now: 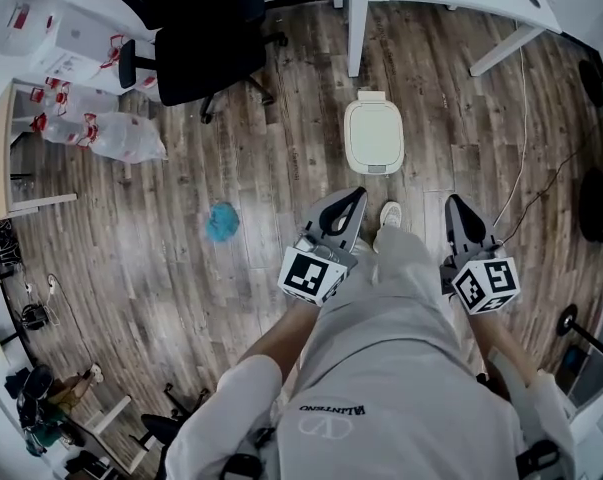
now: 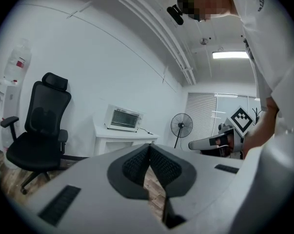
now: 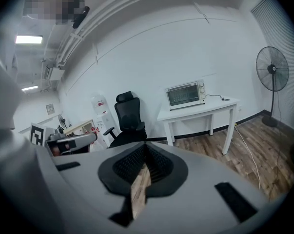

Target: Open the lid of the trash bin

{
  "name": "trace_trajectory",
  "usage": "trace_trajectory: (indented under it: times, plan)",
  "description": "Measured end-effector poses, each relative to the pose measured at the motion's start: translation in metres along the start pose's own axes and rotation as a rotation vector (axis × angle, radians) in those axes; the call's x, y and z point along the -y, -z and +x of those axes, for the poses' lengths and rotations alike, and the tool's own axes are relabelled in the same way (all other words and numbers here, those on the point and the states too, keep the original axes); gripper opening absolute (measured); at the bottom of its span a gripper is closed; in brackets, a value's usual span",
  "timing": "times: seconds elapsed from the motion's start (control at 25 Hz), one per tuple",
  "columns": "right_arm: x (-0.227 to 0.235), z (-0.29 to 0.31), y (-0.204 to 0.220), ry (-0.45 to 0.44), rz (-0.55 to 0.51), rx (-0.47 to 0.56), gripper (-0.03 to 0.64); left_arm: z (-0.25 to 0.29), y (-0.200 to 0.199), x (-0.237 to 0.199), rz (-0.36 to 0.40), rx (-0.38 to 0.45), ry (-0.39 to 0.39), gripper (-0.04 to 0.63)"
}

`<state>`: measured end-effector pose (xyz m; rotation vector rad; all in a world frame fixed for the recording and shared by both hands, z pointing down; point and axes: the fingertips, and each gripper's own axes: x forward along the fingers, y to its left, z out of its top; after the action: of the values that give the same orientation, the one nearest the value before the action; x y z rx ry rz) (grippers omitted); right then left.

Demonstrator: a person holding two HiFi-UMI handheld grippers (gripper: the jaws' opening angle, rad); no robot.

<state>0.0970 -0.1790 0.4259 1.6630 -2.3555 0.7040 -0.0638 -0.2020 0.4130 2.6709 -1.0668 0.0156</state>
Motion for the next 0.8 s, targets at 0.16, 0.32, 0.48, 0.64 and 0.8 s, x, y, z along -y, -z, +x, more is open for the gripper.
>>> trace_trajectory:
  times: [0.16, 0.32, 0.48, 0.64, 0.8]
  plan:
    - [0.009, 0.013, 0.001, -0.013, 0.010, -0.020, 0.017, 0.016, 0.004, -0.005, 0.001, -0.016, -0.008, -0.003]
    - [0.024, 0.032, 0.008, -0.044, 0.023, -0.057, 0.017, 0.037, 0.014, -0.010, 0.002, -0.040, -0.037, -0.003]
    - [0.034, 0.060, 0.021, -0.108, 0.037, -0.109, 0.017, 0.065, 0.035, -0.016, -0.008, -0.085, -0.075, -0.003]
    - [0.051, 0.091, 0.041, -0.156, 0.060, -0.165, 0.017, 0.098, 0.073, -0.023, -0.006, -0.154, -0.111, -0.003]
    - [0.074, 0.122, 0.074, -0.177, 0.076, -0.240, 0.017, 0.125, 0.116, -0.032, -0.025, -0.225, -0.168, -0.003]
